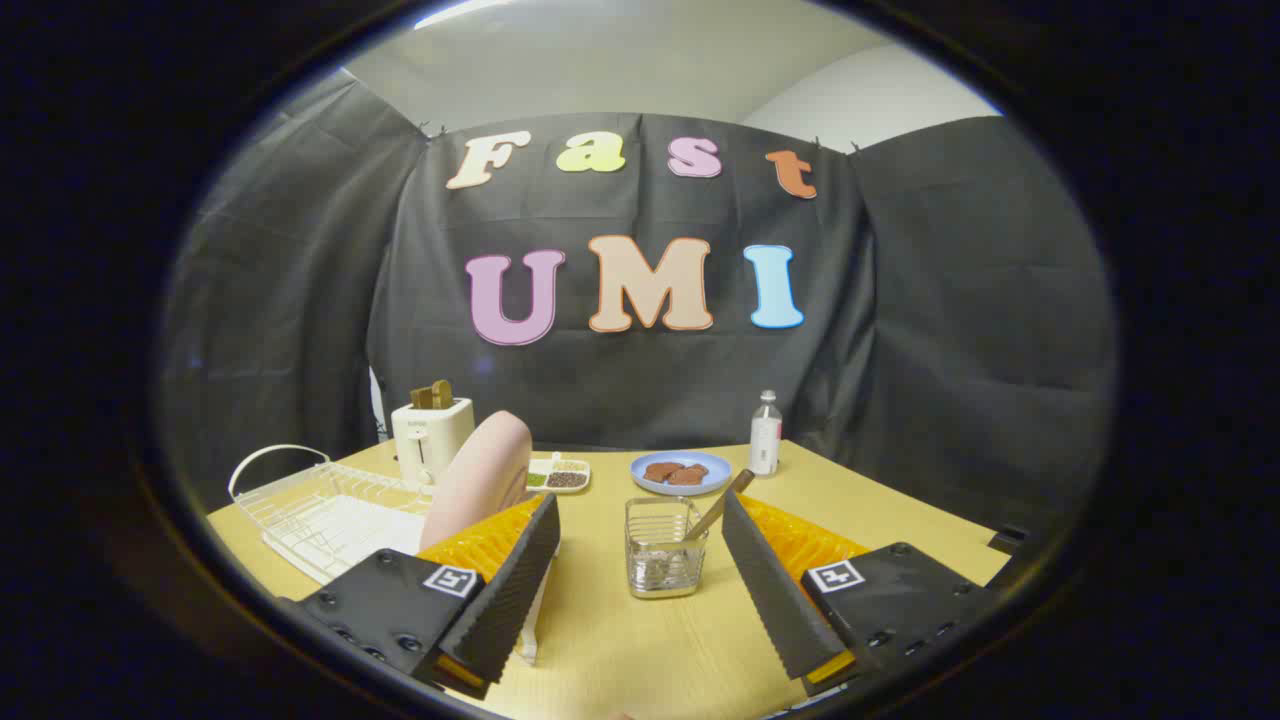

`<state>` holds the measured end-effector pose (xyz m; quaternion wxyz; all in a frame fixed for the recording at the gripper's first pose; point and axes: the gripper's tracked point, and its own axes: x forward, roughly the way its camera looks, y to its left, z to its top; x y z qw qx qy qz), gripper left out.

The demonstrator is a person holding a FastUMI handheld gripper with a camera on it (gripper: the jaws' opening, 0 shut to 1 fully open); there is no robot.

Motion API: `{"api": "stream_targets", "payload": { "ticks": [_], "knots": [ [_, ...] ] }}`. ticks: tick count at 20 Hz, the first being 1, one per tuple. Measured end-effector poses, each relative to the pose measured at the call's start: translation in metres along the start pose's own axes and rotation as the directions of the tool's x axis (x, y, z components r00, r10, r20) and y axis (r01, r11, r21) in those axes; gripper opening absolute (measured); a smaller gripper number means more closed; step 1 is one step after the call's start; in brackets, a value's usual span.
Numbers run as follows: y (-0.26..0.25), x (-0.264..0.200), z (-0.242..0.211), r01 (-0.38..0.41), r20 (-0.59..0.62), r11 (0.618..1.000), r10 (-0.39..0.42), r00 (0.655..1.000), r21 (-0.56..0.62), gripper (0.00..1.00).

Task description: Take the plate from the dish rack, then take the spoon from the basket and place it into the plate.

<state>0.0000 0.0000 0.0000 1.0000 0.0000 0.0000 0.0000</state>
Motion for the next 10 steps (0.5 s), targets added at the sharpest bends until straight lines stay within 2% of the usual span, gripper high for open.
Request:
{"api": "stream_targets", "payload": {
  "ticks": [10],
  "knots": [
    [-0.011,-0.002,-0.001,0.037,-0.008,0.999,-0.037,0.999,-0.007,1.0]
  ]
}}
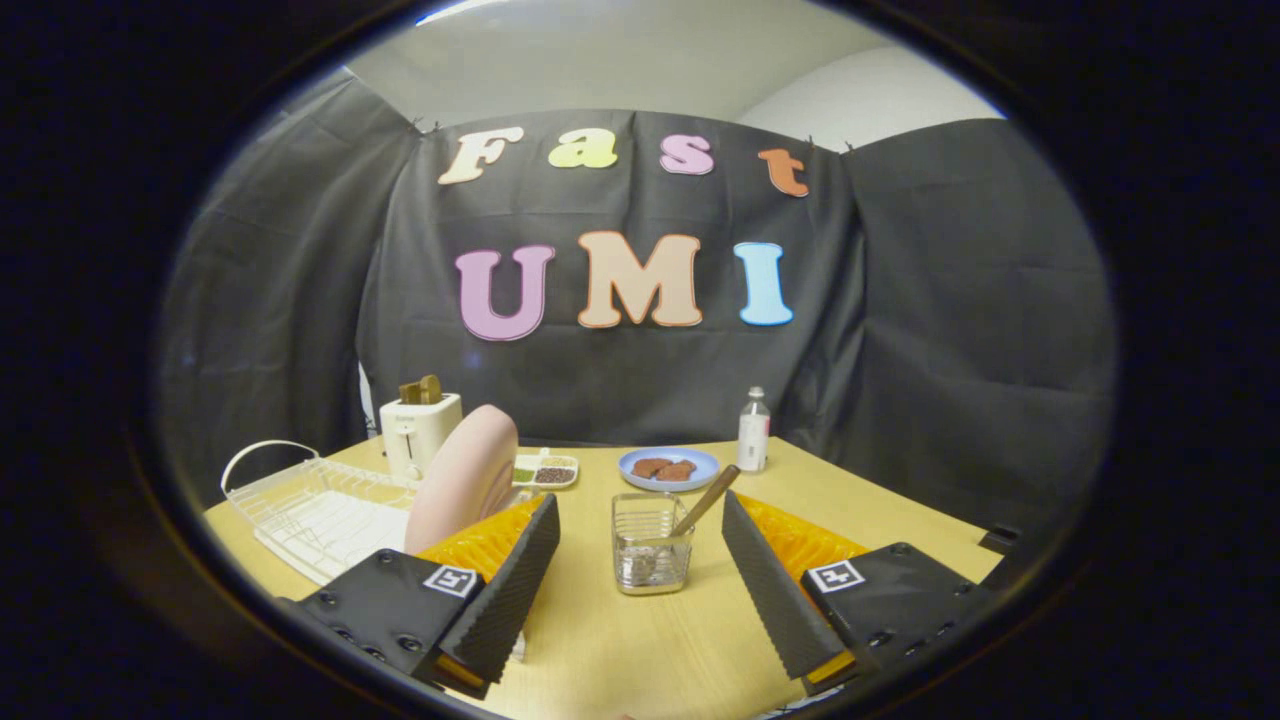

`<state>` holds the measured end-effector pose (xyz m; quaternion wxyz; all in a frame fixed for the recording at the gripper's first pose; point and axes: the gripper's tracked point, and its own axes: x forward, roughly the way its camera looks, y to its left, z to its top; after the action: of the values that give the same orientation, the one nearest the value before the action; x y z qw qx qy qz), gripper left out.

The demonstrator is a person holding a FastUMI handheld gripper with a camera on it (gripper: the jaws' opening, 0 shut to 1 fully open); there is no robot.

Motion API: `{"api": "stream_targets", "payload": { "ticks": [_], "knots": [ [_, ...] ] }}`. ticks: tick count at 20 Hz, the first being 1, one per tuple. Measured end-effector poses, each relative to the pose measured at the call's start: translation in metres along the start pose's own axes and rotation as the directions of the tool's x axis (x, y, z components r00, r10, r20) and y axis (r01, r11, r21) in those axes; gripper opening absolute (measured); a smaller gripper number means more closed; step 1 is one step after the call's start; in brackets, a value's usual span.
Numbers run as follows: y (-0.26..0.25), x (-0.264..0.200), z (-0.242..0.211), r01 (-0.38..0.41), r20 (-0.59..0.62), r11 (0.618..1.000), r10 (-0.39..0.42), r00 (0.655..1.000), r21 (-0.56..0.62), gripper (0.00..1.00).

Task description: Take the plate from the dish rack, then take the spoon from the basket and place it into the plate.

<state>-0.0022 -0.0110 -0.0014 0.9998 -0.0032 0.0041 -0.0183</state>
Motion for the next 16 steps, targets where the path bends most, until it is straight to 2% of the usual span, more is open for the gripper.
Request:
{"api": "stream_targets", "payload": {
  "ticks": [11,16],
  "knots": [
    [-0.006,-0.004,0.012,0.024,0.01,1.0,-0.025,1.0,0.019,1.0],
    [0.014,-0.011,0.052,0.055,0.047,0.998,-0.055,0.997,-0.005,1.0]
  ]
}}
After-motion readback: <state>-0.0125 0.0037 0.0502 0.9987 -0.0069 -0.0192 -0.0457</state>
